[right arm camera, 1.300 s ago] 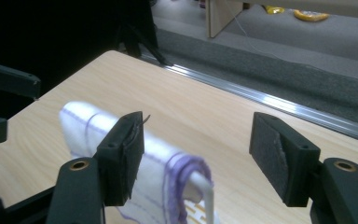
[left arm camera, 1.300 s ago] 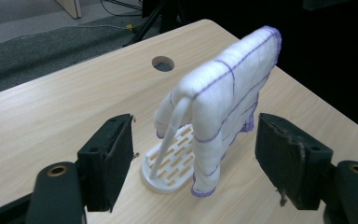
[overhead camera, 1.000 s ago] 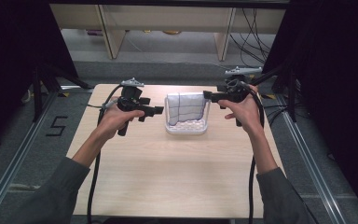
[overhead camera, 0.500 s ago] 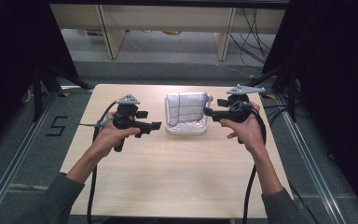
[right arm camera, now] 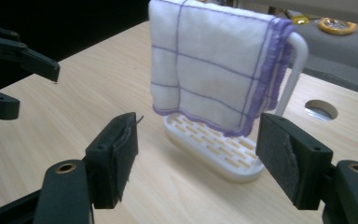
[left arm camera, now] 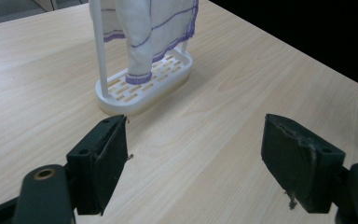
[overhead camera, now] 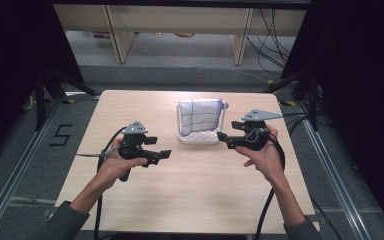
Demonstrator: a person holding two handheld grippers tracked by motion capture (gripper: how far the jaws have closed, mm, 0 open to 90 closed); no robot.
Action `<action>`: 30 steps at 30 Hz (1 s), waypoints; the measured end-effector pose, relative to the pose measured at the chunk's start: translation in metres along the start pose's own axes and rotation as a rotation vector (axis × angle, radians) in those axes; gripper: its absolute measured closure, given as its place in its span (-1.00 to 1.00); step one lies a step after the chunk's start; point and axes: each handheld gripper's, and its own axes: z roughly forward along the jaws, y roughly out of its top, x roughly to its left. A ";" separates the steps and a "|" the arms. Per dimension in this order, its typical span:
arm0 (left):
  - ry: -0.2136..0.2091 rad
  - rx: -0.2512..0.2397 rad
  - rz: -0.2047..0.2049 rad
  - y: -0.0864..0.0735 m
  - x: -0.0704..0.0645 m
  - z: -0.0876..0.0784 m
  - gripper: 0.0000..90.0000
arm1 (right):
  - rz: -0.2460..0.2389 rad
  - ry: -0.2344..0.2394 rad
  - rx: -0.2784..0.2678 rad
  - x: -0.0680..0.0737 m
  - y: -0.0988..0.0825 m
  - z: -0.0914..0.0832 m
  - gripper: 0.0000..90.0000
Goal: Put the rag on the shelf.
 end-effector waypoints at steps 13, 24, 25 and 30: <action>-0.004 0.034 0.060 -0.027 -0.017 0.005 -0.54 | -0.014 0.039 0.050 0.010 -0.032 0.010 -0.33; 0.001 0.052 0.047 -0.058 -0.017 -0.005 -0.54 | -0.001 0.049 0.093 0.023 -0.045 0.017 -0.33; 0.000 0.050 0.048 -0.060 -0.018 -0.007 -0.54 | -0.021 0.047 0.088 0.023 -0.047 0.018 -0.33; -0.009 0.030 0.037 -0.070 -0.022 -0.017 -0.54 | -0.010 0.063 0.114 0.031 -0.057 0.018 -0.33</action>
